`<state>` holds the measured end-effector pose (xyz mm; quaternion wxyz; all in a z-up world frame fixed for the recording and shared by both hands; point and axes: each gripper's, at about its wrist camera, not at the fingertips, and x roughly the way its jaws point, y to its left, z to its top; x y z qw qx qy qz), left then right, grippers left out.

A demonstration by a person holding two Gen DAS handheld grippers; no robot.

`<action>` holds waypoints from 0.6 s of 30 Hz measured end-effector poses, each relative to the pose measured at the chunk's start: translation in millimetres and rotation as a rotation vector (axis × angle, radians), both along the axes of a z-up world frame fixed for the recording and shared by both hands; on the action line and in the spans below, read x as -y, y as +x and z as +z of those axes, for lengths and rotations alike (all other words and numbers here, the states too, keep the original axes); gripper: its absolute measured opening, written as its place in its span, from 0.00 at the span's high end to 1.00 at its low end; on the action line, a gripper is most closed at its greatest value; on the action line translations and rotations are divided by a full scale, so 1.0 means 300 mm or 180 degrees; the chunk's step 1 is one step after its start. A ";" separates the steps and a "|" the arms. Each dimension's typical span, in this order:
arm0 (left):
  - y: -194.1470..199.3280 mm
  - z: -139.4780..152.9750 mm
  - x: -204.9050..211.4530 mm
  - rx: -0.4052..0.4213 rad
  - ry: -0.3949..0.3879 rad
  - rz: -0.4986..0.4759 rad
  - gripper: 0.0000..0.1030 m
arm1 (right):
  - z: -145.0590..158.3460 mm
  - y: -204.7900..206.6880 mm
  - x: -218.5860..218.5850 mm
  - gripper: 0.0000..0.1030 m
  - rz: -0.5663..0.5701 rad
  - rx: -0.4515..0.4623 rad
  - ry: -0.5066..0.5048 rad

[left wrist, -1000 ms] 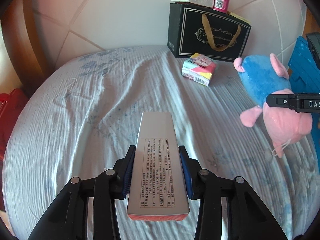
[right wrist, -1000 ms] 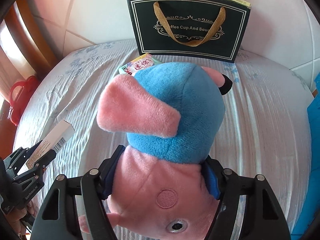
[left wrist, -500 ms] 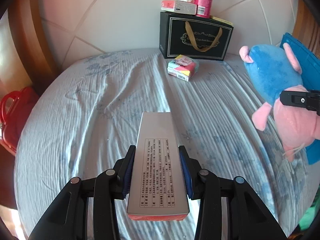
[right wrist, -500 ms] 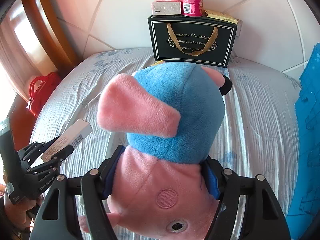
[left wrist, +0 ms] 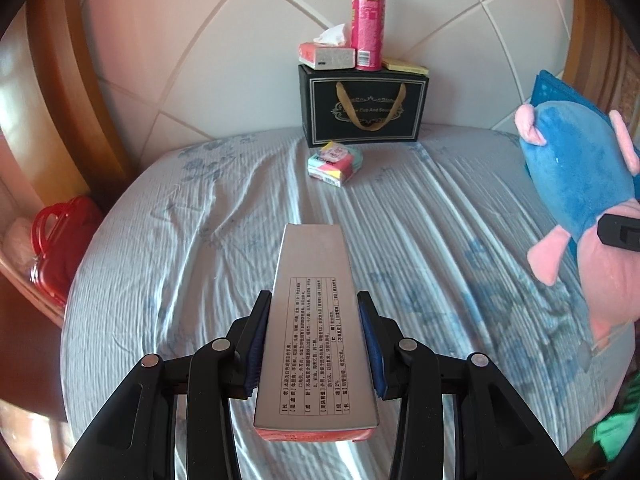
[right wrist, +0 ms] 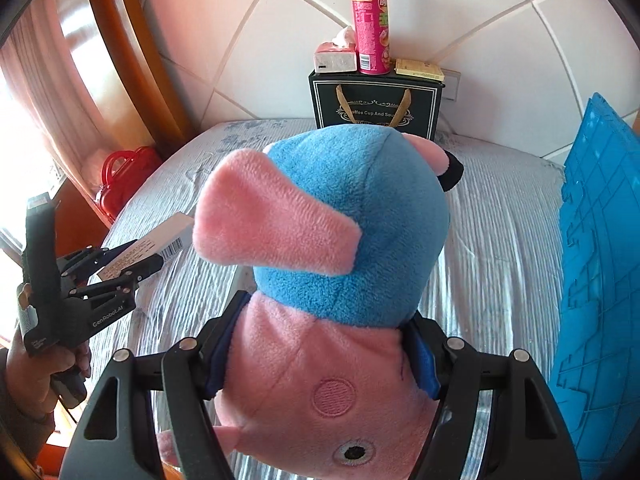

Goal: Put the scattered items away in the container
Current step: 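Lift and carry the medicine box with the left tool while the right tool carries the pig over the crate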

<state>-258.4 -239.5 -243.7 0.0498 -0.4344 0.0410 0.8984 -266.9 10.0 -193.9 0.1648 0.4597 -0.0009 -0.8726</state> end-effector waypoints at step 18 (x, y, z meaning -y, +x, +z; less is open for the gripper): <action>0.114 0.300 -0.365 -0.0252 -0.0158 -0.0071 0.61 | 0.231 0.172 -0.366 0.32 0.0097 -0.0328 -0.0215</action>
